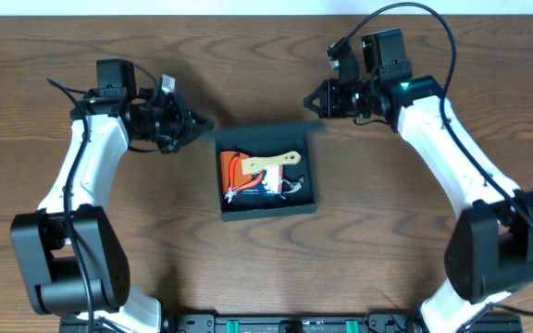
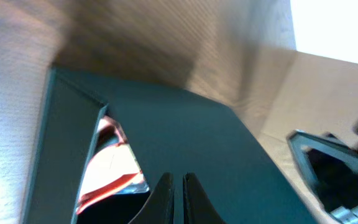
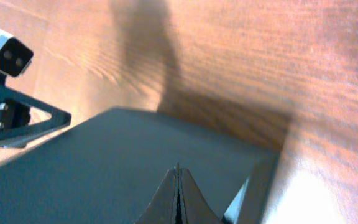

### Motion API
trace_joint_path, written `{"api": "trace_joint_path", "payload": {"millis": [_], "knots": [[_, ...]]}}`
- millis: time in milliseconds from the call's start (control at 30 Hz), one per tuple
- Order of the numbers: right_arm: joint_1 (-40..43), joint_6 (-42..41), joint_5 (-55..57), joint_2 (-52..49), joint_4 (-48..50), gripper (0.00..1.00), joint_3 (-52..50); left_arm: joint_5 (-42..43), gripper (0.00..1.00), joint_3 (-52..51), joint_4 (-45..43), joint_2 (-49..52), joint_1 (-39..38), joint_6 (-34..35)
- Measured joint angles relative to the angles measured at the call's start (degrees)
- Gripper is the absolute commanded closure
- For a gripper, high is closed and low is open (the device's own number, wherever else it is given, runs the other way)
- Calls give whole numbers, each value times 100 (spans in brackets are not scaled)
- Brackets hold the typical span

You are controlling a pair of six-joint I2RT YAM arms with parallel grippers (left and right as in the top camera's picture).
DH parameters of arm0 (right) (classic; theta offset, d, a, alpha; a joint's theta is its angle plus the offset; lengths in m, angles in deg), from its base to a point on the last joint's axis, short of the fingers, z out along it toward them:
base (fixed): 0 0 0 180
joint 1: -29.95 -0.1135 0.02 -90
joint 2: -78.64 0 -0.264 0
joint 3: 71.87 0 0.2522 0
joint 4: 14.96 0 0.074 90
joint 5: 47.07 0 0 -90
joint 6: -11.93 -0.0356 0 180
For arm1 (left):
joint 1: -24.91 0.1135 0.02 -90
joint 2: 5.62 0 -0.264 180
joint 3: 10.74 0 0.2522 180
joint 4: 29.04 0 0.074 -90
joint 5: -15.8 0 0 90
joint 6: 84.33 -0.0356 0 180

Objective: Pack container

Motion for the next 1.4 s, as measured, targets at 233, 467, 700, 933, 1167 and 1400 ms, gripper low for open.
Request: {"api": "trace_joint_path", "payload": {"millis": [233, 467, 700, 933, 1167, 1400], "knots": [[-192, 323, 527, 365, -1014, 99, 0, -1034, 94, 2, 1060, -267, -9, -380], [-326, 492, 1019, 442, -1381, 1, 0, -1764, 0, 2, 1357, -584, -9, -507], [-328, 531, 1043, 452, -1508, 1, 0, -1943, 1, 2, 1521, -826, -9, -527], [-302, 564, 1080, 706, -2024, 1, 0, -1860, 1, 2, 1696, -1029, -9, -525], [-26, 1298, 1397, 1880, -2776, 1, 0, -1674, 1, 2, 1729, -2024, -9, -708], [166, 2081, 1773, 4166, -3233, 1, 4, -1709, 1, 28, 1888, -4013, -9, -1043]]}}
